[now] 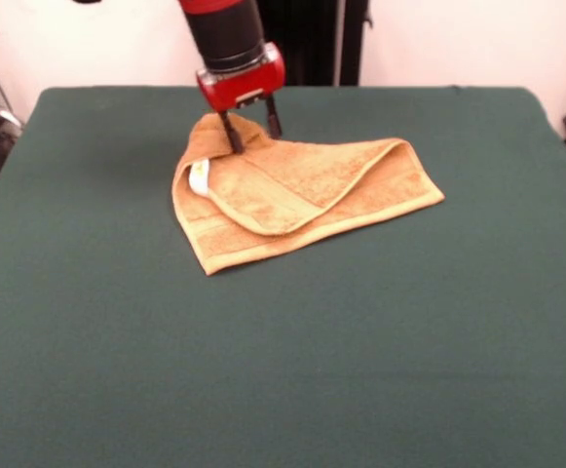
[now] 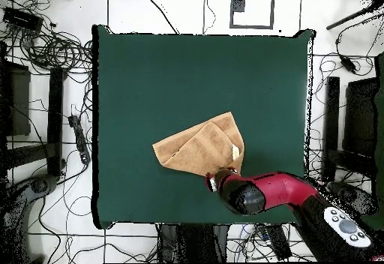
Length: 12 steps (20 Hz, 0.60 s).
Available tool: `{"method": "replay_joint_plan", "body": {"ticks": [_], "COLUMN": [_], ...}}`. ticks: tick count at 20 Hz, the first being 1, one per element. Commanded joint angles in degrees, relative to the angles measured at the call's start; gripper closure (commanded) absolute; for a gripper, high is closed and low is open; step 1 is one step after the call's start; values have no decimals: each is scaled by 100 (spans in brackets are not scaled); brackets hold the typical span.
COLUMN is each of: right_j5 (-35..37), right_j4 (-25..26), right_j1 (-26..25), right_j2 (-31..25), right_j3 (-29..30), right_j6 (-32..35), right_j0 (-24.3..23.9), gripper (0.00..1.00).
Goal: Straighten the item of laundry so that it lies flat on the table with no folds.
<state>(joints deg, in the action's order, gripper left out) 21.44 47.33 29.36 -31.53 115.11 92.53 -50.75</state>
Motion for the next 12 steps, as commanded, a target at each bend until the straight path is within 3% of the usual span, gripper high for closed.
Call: {"method": "replay_joint_plan", "body": {"ticks": [1, 6, 12], "right_j5": [231, 625, 493], "right_j4": [-671, -1206, -1599], "right_j1": [527, 749, 781], "right_j2": [-9, 208, 667], "right_j3": [-255, -501, -804], "right_j6": [1061, 1078, 1227], "right_j0": [1131, 1532, 2023], "gripper": [0, 0, 0]}}
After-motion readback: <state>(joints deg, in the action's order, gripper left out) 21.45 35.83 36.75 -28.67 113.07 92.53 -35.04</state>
